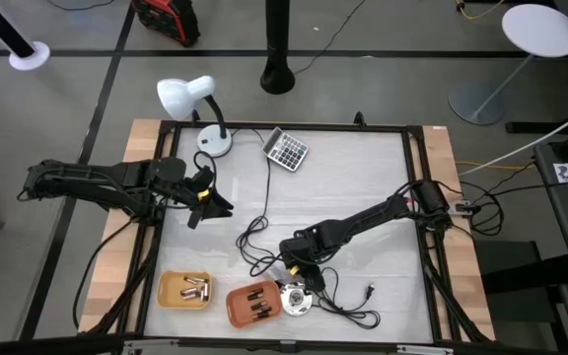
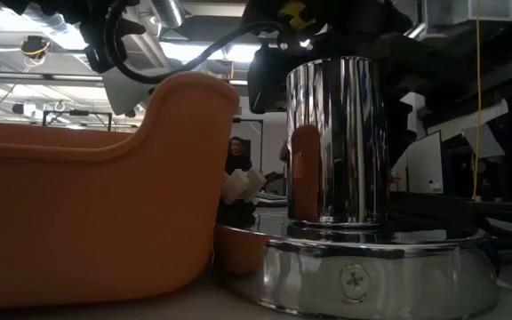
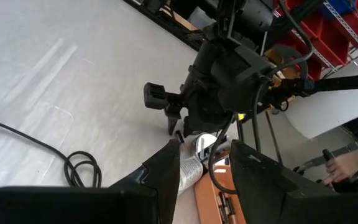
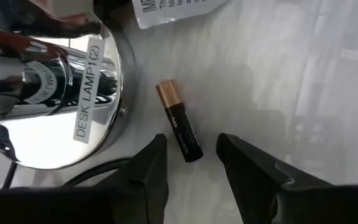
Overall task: Sort batteries
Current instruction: Put the black battery into the orange bin
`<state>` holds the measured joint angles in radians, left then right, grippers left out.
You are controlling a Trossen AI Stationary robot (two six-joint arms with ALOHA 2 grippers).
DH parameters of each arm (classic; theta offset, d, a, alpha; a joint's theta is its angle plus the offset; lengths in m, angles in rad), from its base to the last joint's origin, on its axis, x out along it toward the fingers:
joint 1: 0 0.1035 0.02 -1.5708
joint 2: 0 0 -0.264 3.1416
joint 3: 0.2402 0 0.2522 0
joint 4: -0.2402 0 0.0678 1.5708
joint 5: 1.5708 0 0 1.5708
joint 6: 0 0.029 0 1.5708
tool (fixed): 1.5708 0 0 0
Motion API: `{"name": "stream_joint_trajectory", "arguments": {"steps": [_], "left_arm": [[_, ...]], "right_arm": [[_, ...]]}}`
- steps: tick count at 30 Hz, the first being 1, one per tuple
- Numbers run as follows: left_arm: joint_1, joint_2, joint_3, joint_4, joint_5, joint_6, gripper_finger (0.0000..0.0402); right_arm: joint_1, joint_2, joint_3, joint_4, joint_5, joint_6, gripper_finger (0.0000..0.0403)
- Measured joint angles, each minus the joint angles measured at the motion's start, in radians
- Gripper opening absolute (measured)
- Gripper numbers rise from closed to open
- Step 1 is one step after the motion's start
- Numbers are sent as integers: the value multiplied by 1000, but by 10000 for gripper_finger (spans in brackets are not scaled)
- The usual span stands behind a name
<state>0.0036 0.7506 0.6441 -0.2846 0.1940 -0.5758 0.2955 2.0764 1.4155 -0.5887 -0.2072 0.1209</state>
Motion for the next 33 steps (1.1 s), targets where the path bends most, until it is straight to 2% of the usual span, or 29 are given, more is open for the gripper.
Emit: {"name": "stream_joint_trajectory", "arguments": {"steps": [10,22,28,33], "left_arm": [[0,0,0,-61,0,-1,130],[0,0,0,-73,0,-2,130],[0,0,0,-72,0,-1,130],[0,0,0,-72,0,-3,130]], "right_arm": [[1,14,-1,25,13,-1,140],[-3,19,-2,38,0,-2,11],[-3,21,17,22,-7,61,19],[-1,30,76,-13,14,62,11]]}}
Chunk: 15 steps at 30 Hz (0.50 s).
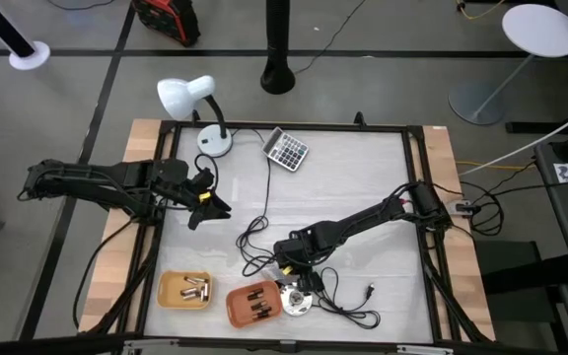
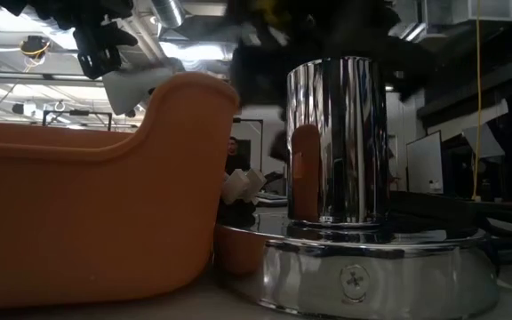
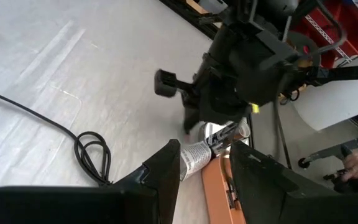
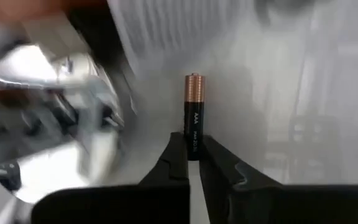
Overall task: Sort batteries
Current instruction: Put the black battery into the orange bin
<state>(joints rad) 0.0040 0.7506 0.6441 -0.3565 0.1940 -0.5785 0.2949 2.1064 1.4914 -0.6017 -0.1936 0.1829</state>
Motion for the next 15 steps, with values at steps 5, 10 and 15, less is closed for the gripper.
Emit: {"name": "stream_joint_trajectory", "arguments": {"steps": [5,10,15], "left_arm": [[0,0,0,1,0,1,130],[0,0,0,0,0,0,130],[0,0,0,1,0,1,130]], "right_arm": [[1,-3,53,2,8,-4,8],[0,-3,92,-12,9,-4,11],[0,-4,147,-68,39,-5,11]]}}
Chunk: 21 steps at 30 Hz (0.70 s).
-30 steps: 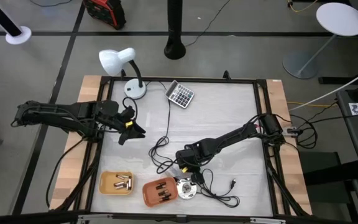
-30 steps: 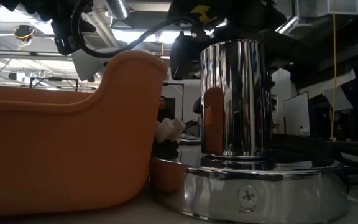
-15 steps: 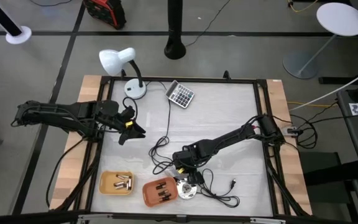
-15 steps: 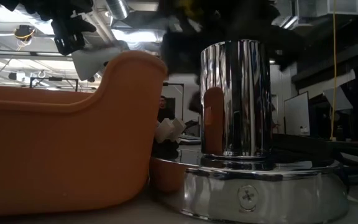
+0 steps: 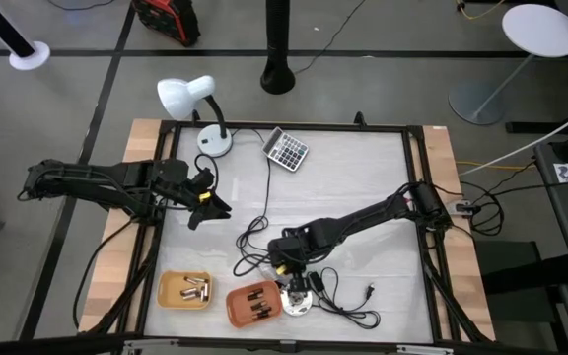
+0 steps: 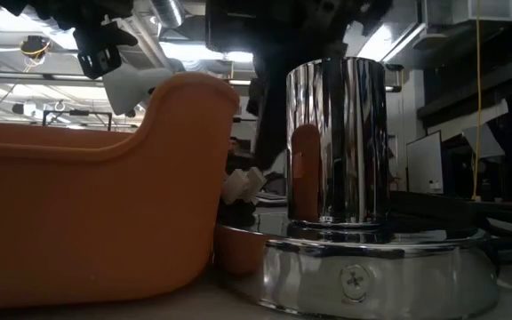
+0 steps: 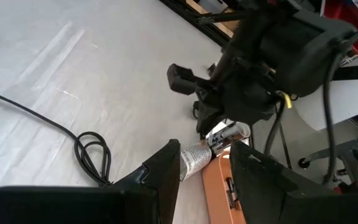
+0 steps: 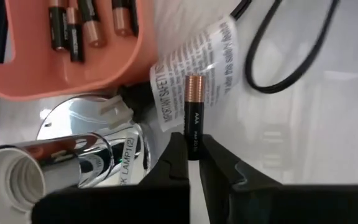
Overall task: Sort batteries
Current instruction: Put the black battery into the orange bin
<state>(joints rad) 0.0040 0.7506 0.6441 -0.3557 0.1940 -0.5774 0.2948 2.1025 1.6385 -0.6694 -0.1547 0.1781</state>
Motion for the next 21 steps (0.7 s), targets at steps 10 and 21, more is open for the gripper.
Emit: {"name": "stream_joint_trajectory", "arguments": {"steps": [10,21], "left_arm": [[0,0,0,0,0,1,130],[0,0,0,0,0,35,130]], "right_arm": [[5,-2,117,-24,16,0,12],[94,22,119,327,-22,-3,12]]}}
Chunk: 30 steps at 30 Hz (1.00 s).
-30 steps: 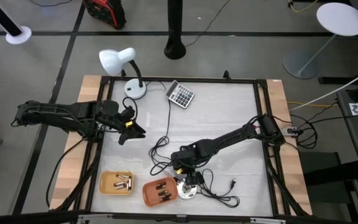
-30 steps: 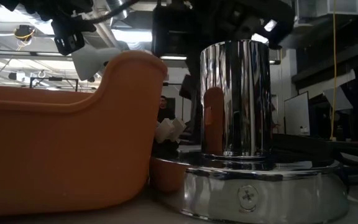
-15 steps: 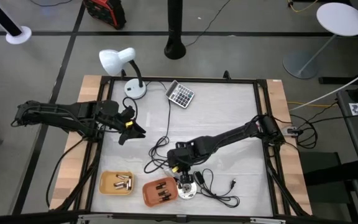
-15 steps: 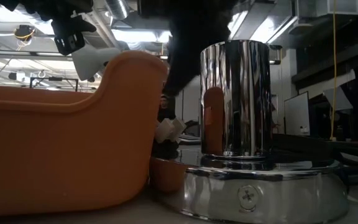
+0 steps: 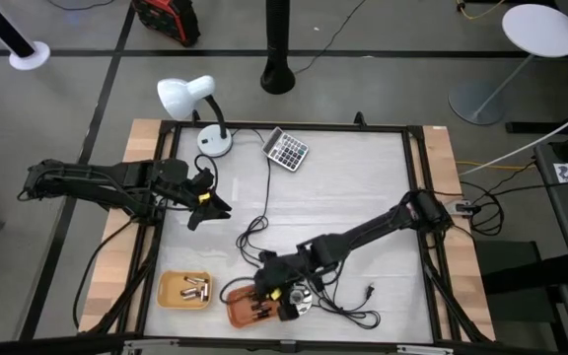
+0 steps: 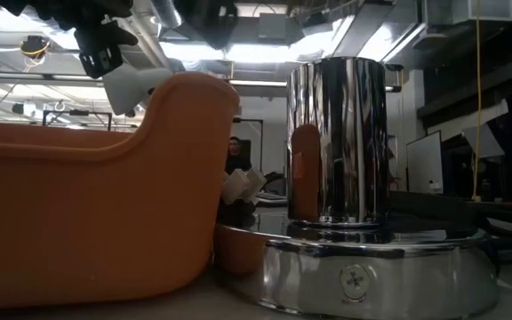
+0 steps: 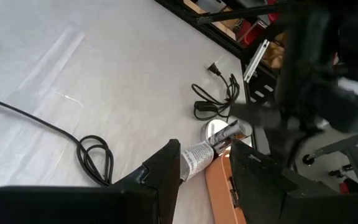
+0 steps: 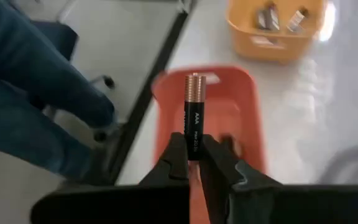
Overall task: Sort batteries
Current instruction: Put the black battery into the orange bin, then return to Home Position
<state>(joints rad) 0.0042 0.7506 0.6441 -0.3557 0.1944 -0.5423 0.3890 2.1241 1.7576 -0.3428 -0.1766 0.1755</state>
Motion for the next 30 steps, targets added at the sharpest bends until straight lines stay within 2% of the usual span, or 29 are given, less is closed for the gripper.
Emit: {"name": "stream_joint_trajectory", "arguments": {"steps": [8,11,22,30], "left_arm": [[-5,0,1,0,0,0,130],[-8,-1,1,0,1,4,130],[-22,-72,1,-9,39,-28,130],[-62,-165,1,-9,39,-35,130]], "right_arm": [[32,73,-2,149,-1,69,12],[32,81,-2,157,0,83,18],[30,83,-2,159,3,90,103],[26,81,-2,159,12,124,115]]}}
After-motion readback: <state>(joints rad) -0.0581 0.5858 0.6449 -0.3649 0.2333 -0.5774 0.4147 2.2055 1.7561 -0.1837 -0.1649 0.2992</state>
